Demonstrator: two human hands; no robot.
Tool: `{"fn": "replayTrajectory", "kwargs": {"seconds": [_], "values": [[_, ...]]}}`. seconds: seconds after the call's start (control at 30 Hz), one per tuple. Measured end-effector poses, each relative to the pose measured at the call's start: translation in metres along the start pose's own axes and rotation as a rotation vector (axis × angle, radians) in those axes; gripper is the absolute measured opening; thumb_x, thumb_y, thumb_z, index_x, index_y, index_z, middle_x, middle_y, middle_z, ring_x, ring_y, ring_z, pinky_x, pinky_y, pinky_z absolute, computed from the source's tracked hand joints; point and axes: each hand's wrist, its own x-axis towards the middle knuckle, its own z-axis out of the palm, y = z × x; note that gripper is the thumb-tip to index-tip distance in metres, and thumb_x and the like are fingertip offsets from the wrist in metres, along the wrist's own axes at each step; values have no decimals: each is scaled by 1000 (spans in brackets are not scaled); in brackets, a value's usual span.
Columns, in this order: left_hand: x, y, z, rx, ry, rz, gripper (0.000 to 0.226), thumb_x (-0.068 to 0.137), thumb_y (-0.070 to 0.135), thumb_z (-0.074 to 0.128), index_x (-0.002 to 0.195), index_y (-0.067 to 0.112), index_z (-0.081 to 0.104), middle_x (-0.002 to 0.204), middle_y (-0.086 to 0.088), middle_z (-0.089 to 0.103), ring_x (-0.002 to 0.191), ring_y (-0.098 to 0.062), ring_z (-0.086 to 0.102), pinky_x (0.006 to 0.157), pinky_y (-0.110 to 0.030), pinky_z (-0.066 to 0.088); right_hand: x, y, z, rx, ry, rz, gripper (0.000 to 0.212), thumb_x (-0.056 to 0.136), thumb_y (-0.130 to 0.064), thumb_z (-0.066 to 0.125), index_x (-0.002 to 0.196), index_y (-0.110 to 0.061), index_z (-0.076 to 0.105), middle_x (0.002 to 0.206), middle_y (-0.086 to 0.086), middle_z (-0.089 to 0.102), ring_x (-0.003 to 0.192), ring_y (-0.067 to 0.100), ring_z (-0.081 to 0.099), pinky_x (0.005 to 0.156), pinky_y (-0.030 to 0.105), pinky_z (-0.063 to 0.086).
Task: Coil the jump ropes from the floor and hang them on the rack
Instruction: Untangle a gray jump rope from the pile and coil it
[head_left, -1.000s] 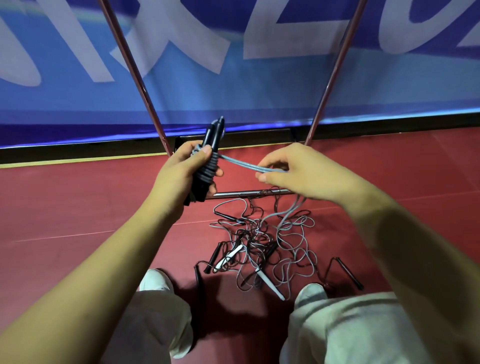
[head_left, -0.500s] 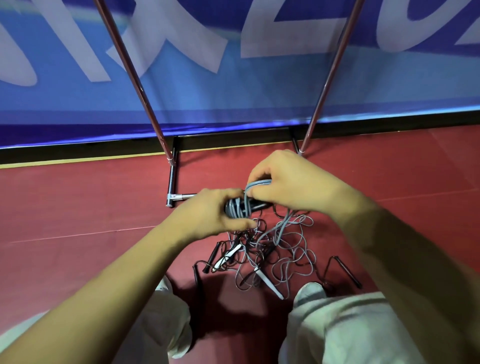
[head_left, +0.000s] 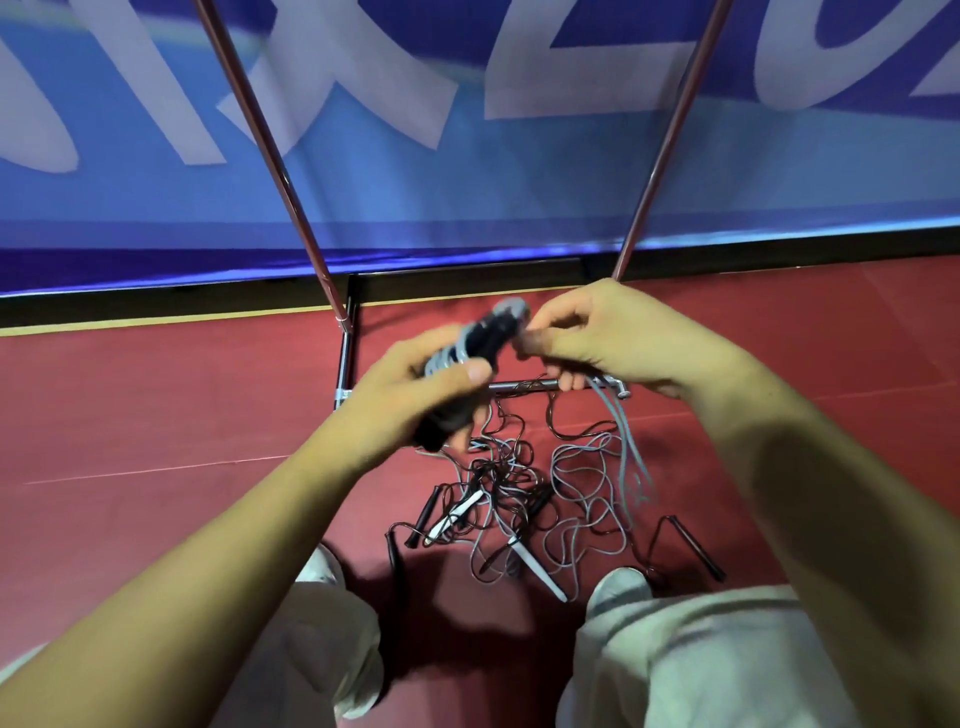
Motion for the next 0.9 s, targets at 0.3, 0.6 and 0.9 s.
{"fn": "replayTrajectory", "kwargs": {"seconds": [0.3, 0.6, 0.9], "values": [[14, 2, -23, -260, 435, -135, 18, 100, 29, 52, 113, 17, 55, 76, -16, 57, 48, -25, 52, 46, -27, 47, -2, -7, 9, -122, -52, -15, 15, 97, -27, 59, 96, -23, 74, 50, -5, 39, 51, 19, 38, 51, 31, 35], [15, 2, -21, 51, 481, -216, 20, 94, 23, 65, 107, 10, 57, 82, -17, 65, 53, -29, 56, 39, -24, 40, -11, -19, 8, -210, -54, -110, 11, 88, -28, 72, 89, -19, 76, 50, -11, 43, 49, 4, 31, 47, 16, 25], [14, -26, -18, 992, 287, -189, 33, 78, 45, 73, 96, 33, 47, 73, 5, 67, 63, -21, 65, 63, -41, 56, -10, -21, 20, -399, -54, -178, 16, 87, -25, 68, 79, -14, 76, 52, 1, 44, 46, 9, 32, 42, 22, 24]]}}
